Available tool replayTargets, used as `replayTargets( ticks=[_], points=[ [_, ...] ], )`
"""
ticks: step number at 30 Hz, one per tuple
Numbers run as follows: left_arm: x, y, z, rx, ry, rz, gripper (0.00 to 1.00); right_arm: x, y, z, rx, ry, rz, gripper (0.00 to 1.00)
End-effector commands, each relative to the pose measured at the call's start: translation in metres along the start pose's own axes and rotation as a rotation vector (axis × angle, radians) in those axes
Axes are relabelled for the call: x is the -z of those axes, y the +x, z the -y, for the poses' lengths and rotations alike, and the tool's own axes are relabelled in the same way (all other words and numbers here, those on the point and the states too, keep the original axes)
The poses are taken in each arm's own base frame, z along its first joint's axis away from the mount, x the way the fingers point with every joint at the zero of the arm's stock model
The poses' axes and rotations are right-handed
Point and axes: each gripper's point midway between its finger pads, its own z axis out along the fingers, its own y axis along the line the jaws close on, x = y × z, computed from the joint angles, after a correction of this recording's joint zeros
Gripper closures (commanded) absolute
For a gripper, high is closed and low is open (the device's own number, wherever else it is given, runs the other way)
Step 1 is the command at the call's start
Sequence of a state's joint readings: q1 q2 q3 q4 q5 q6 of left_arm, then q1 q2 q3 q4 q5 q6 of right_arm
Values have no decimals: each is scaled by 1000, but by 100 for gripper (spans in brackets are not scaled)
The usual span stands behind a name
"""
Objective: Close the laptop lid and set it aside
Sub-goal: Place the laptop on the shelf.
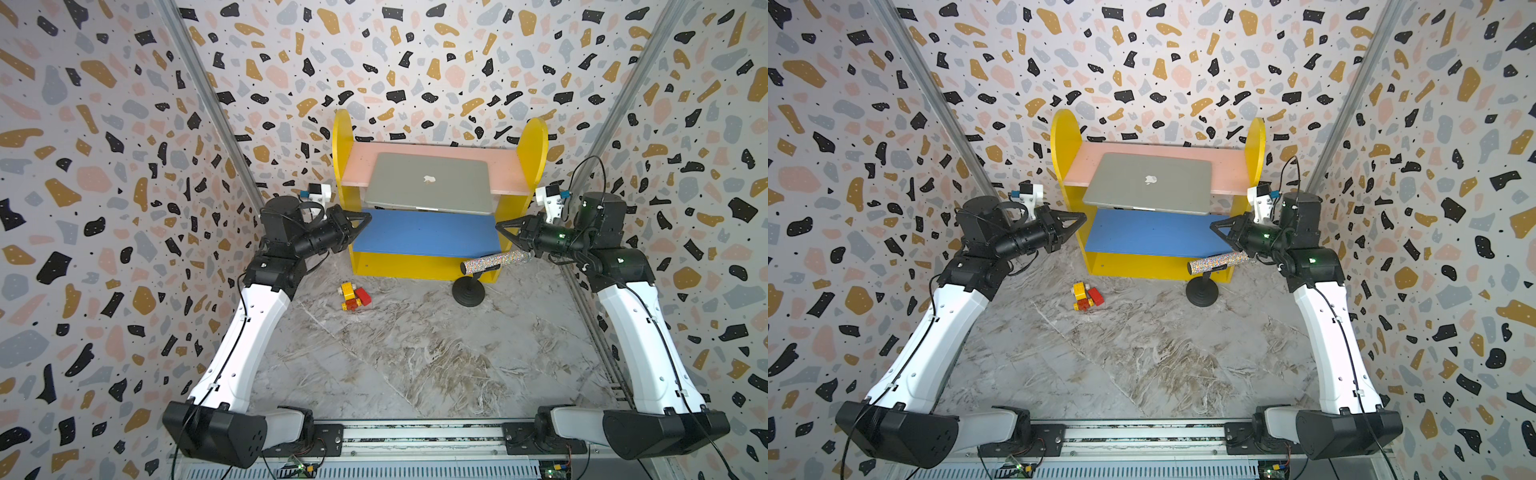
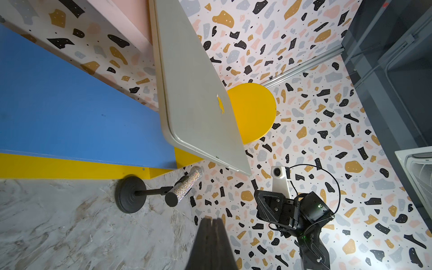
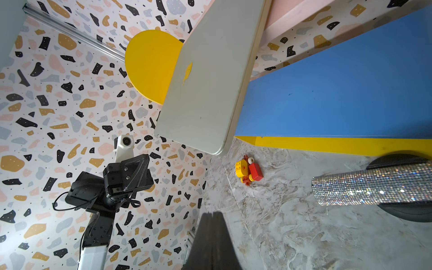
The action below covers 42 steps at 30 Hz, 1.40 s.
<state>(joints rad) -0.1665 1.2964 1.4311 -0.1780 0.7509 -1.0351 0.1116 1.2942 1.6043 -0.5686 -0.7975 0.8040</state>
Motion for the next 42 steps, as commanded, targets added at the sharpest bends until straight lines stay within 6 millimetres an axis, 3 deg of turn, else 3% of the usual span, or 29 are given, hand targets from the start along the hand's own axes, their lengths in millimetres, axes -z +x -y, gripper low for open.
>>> replayTargets(
  ticks=[1, 12, 42],
  points=[
    [3, -1, 18, -78, 75, -8, 100, 7, -2, -28, 81, -72, 4, 100],
    [-5, -8, 25, -99, 102, -34, 100, -5, -11, -30, 70, -90, -14, 100],
    [-30, -26, 15, -90, 103, -54, 100, -38, -31, -18, 60, -83, -32, 100]
  ],
)
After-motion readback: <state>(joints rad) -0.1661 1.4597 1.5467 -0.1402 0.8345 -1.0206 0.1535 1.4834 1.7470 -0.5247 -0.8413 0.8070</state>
